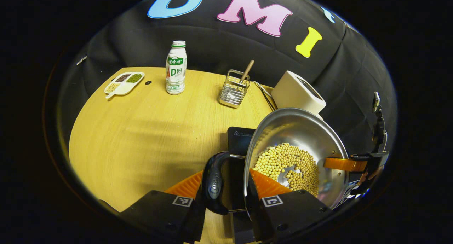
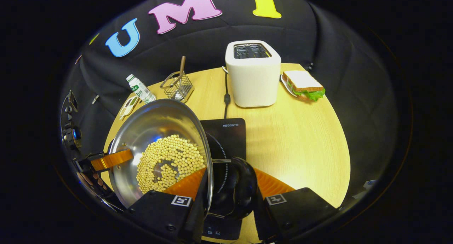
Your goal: First push the handle of the pot to place it horizontally, then grasp the pot with both hands and set it on the induction cooktop.
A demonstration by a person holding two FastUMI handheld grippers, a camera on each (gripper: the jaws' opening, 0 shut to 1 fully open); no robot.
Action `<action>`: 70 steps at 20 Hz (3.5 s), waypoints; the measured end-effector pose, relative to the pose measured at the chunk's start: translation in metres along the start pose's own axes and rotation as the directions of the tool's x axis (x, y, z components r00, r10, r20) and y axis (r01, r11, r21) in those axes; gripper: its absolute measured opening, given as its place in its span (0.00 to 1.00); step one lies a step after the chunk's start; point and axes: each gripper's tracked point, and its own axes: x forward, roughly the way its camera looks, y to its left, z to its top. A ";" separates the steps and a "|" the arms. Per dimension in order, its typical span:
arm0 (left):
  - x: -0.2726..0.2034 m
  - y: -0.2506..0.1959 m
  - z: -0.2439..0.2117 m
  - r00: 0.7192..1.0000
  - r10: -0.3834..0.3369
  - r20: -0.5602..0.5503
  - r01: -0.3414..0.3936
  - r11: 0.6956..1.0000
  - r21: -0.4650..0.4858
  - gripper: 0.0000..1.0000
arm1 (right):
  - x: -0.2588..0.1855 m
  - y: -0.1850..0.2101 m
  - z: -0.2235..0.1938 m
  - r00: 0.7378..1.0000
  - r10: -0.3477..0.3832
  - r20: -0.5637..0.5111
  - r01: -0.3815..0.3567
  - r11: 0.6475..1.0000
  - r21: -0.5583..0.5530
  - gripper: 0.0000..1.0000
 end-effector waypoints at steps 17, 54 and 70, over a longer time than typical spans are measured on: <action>0.024 -0.001 0.002 0.998 0.050 0.022 -0.050 0.999 -0.018 0.59 | 0.030 -0.009 0.005 0.997 0.074 -0.012 -0.074 0.997 0.031 0.61; -0.414 -0.017 0.003 0.565 0.207 0.799 -0.319 0.948 -0.020 0.95 | -0.364 0.003 0.049 0.472 -0.126 0.872 0.097 0.991 0.090 0.98; -0.453 0.025 -0.085 0.583 0.327 0.744 -0.417 0.906 -0.072 0.95 | -0.358 0.049 0.011 0.534 -0.082 0.842 0.132 0.991 0.013 0.98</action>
